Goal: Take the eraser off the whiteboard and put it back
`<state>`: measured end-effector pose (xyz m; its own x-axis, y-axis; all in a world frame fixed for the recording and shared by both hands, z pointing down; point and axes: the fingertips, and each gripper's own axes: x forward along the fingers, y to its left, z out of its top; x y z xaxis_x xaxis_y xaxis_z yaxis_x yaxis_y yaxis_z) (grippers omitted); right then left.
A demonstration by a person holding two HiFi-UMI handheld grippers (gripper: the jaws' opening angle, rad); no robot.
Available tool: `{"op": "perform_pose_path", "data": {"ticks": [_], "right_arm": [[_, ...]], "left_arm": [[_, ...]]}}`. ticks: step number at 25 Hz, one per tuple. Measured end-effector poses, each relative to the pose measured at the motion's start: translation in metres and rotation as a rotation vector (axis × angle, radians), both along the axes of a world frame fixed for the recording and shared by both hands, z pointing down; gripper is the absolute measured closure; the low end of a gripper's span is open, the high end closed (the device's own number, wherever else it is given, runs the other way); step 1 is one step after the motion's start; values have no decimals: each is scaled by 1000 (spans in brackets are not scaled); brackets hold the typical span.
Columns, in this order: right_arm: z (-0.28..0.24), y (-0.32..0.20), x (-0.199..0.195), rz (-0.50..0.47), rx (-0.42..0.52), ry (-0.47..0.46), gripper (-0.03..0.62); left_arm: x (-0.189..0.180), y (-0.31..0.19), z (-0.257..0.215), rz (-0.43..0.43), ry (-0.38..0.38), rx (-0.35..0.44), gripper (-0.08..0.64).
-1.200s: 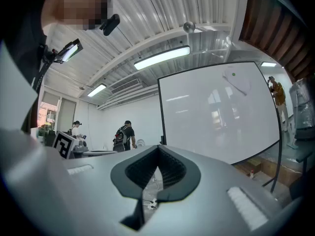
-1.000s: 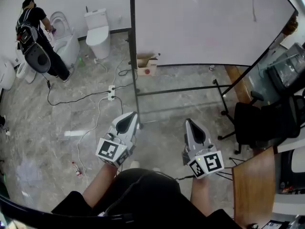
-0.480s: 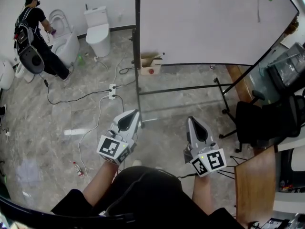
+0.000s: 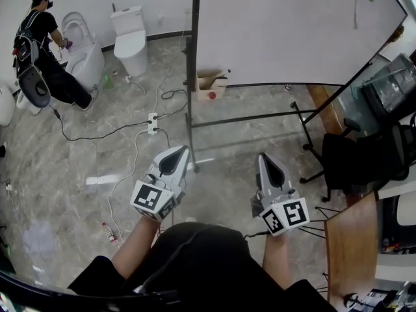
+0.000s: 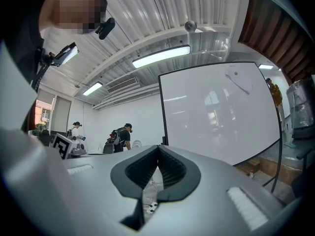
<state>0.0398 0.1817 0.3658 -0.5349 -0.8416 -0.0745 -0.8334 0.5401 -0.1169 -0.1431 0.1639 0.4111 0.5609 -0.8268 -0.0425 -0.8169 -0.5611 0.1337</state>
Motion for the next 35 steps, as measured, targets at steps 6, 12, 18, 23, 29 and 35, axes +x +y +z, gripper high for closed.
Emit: {"op": "perform_pose_path", "data": {"ticks": [6, 12, 18, 23, 29, 35], "right_arm": [[5, 0, -21, 11, -5, 10, 583], [7, 0, -41, 7, -11, 20, 583], [13, -4, -55, 2, -32, 29, 583], [11, -16, -55, -1, -30, 20, 583], [16, -37, -60, -40, -24, 15, 583], [17, -70, -52, -54, -19, -3, 583]], "left_arm": [[-25, 1, 10, 8, 0, -16, 555], [-47, 5, 18, -1, 1, -26, 554], [-58, 2, 21, 8, 9, -46, 555], [-60, -9, 24, -7, 22, -46, 555], [-60, -24, 29, -24, -4, -58, 555], [-52, -49, 31, -35, -13, -52, 555]]}}
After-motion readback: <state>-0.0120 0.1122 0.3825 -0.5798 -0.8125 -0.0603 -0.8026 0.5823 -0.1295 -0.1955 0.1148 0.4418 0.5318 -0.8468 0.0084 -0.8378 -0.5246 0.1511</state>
